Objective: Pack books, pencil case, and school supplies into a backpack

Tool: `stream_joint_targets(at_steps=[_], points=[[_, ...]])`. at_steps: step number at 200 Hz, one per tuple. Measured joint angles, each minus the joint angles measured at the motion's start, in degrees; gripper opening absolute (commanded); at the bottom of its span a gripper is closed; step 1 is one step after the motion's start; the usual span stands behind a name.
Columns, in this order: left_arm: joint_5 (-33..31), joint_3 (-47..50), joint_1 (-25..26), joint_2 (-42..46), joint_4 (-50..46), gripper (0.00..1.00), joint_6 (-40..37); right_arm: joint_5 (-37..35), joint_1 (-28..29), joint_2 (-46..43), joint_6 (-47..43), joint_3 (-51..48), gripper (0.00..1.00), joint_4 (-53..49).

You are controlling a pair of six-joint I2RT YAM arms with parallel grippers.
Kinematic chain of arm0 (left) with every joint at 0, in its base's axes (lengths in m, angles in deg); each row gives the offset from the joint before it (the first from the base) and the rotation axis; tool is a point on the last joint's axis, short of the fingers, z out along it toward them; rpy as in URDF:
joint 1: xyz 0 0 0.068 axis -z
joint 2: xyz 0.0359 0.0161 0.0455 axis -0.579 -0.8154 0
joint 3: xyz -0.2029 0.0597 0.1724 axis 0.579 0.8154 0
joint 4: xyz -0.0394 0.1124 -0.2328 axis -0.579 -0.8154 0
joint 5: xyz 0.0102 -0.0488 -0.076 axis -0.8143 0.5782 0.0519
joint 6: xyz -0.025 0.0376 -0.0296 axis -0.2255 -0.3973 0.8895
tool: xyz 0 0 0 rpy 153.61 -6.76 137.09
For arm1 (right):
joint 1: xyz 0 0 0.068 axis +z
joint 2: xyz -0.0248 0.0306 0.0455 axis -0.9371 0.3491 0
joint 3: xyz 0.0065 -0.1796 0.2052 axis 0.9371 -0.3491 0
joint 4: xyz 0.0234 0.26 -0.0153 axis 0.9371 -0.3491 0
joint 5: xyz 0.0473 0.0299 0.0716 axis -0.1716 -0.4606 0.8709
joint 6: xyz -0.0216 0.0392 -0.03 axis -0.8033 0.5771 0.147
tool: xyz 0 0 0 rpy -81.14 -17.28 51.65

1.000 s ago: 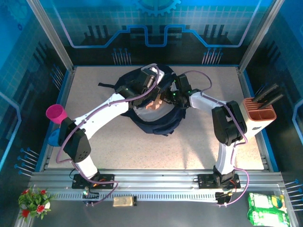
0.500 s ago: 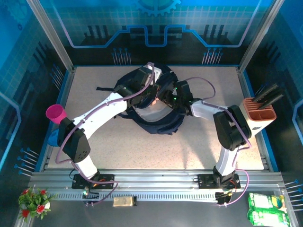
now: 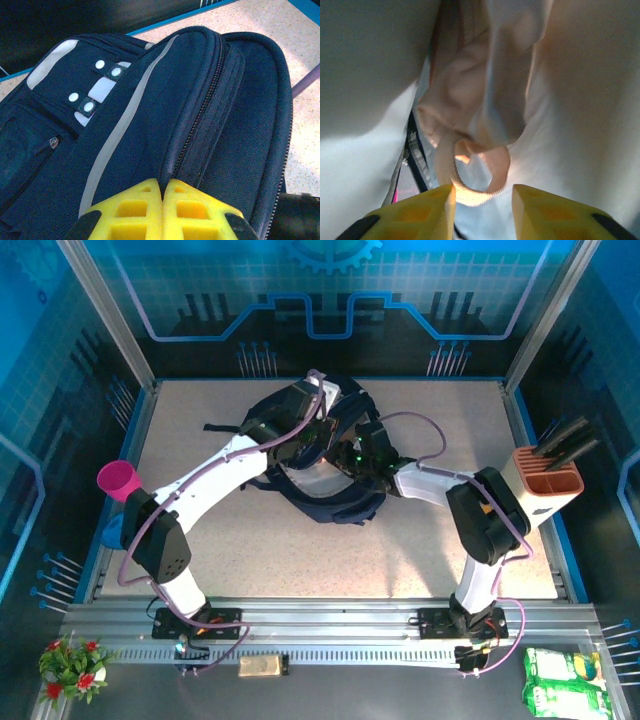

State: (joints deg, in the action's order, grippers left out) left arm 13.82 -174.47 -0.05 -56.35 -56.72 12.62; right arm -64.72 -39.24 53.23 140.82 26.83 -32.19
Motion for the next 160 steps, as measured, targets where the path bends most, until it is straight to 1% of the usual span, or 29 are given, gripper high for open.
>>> stream_joint_targets(at_steps=[28,52,67,96,110,124,149,160], points=[[0.07,0.0,-0.13,0.0,0.0,0.0,0.87,-1.46,0.0,4.74,0.5,4.35,0.2,1.6],[0.17,0.0,-0.22,0.0,0.04,0.0,1.88,-1.68,0.0,8.83,1.14,7.87,0.18,5.07],[0.2,0.0,-0.48,0.0,0.07,0.0,2.45,-1.42,0.0,10.88,1.62,8.98,0.18,7.17],[0.72,-0.04,-1.01,0.0,0.04,0.0,3.93,-1.44,0.0,10.71,2.16,6.99,0.26,10.4],[1.31,-0.07,-1.11,0.0,0.04,0.0,4.79,-1.27,-0.24,7.8,2.84,2.73,0.32,11.82],[1.84,-0.04,-1.22,0.0,0.02,0.0,5.16,-0.42,-0.85,2.86,3.67,-3.04,0.39,12.13],[3.67,-0.07,-1.46,-0.13,0.02,0.0,6.03,0.7,-2.95,-9.86,4.83,-13.64,0.46,11.72],[4.85,-0.26,-1.6,-0.48,-0.02,0.0,6.32,1.31,-4.33,-15.5,5.09,-17.42,0.51,11.04]])
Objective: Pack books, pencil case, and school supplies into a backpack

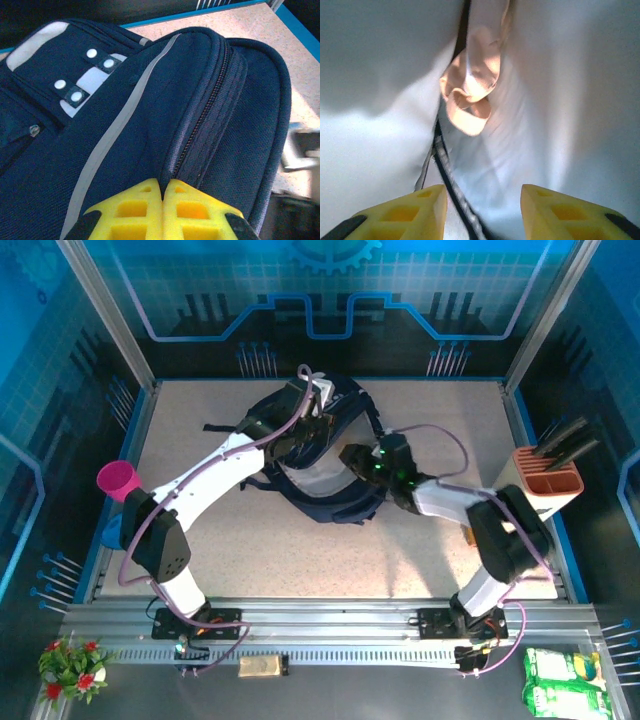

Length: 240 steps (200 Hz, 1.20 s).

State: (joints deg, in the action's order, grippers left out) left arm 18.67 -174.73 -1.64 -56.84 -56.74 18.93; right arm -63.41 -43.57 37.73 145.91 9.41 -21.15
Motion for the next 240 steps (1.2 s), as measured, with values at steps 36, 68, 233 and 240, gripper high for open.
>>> stream_joint_targets(at_steps=[36,68,233,240], points=[[6.56,-3.08,-0.09,-3.96,-0.39,0.12,0.15,-3.02,-4.63,-15.87,-1.9,-5.95,0.7,-10.08],[10.34,-4.48,-0.04,-7.06,-0.2,0.55,2.4,-8.13,-5.88,-26.58,-9.29,-4.92,0.84,-20.98],[27.82,31.41,-30.03,3.89,20.02,0.44,31.52,-2.62,-9.94,-22.34,-20.96,2.47,0.93,-29.14],[28.76,31.98,-30.47,3.76,20.7,0.43,32.02,-2.34,-9.94,-22.23,-20.85,2.47,0.93,-28.92]])
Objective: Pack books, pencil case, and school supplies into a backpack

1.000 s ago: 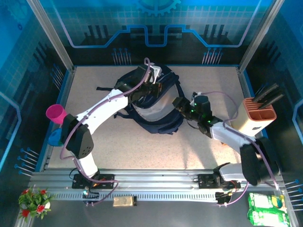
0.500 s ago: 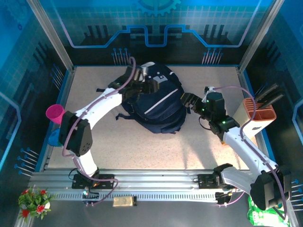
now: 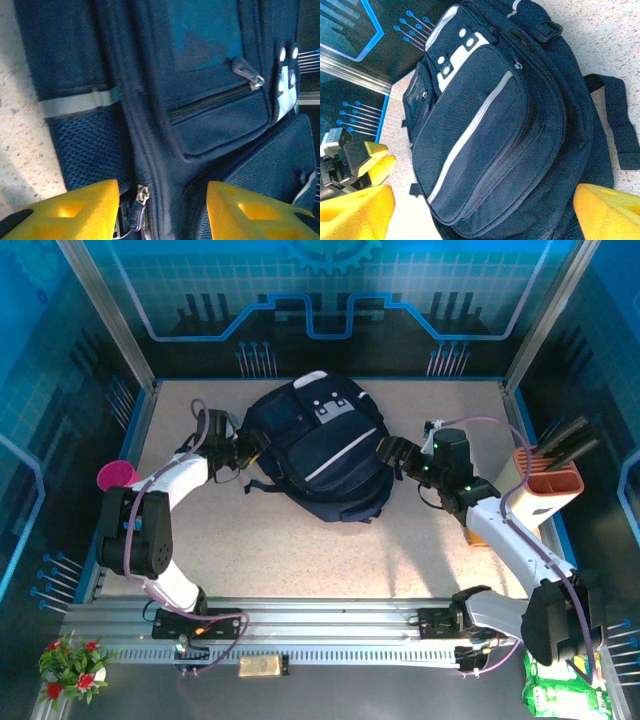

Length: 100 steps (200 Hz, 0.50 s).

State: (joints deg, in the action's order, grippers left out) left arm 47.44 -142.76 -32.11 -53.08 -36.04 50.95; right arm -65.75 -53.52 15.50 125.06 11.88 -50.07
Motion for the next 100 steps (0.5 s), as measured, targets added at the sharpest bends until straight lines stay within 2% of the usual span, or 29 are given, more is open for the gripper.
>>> stream_joint_targets(at_steps=[20,86,100], points=[[2.01,0.26,-0.61,-1.07,2.29,0.36,1.22,0.81,0.0,0.15,0.52,0.0,0.93,0.61],[6.69,0.24,-0.61,-8.39,6.38,0.37,1.62,1.84,0.0,0.26,1.25,0.0,0.93,1.29],[7.56,0.15,-0.61,-9.44,7.32,0.35,1.81,2.21,0.0,0.26,1.25,0.0,0.92,1.29]])
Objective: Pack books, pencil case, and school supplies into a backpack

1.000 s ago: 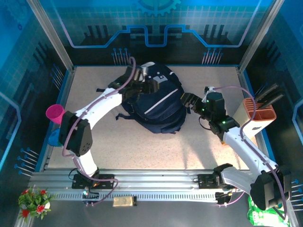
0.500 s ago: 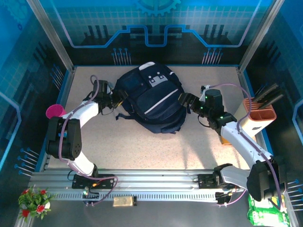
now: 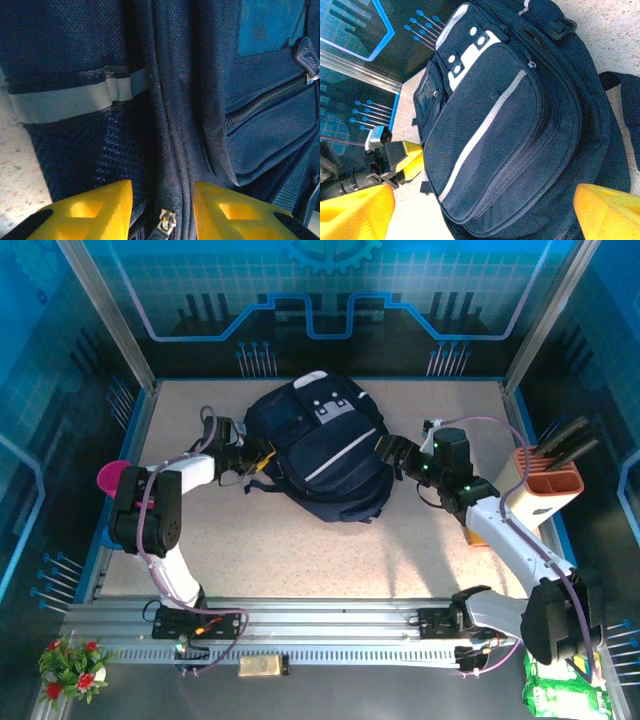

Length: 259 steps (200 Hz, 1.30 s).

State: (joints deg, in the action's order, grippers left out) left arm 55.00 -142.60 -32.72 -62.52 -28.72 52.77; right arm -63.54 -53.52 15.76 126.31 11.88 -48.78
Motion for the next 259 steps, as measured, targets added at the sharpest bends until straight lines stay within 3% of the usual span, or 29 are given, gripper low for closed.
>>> stream_joint_targets(at_steps=[84,123,164,259], points=[[4.04,-0.87,-0.04,-4.13,7.26,0.32,1.07,1.66,0.0,0.9,1.53,-2.05,0.9,0.74],[5.05,-1.09,-0.04,-5.53,8.46,0.19,2.19,3.72,0.28,4.33,3.02,-2.6,0.87,2.56],[5.55,-1.31,-0.04,-5.42,8.87,0.06,2.58,6.34,2.73,12.55,3.45,-0.37,0.84,3.41],[4.04,2.34,0.28,7.1,7.13,0.0,5.99,8.63,3.45,33.64,1.09,18.18,0.73,0.98]])
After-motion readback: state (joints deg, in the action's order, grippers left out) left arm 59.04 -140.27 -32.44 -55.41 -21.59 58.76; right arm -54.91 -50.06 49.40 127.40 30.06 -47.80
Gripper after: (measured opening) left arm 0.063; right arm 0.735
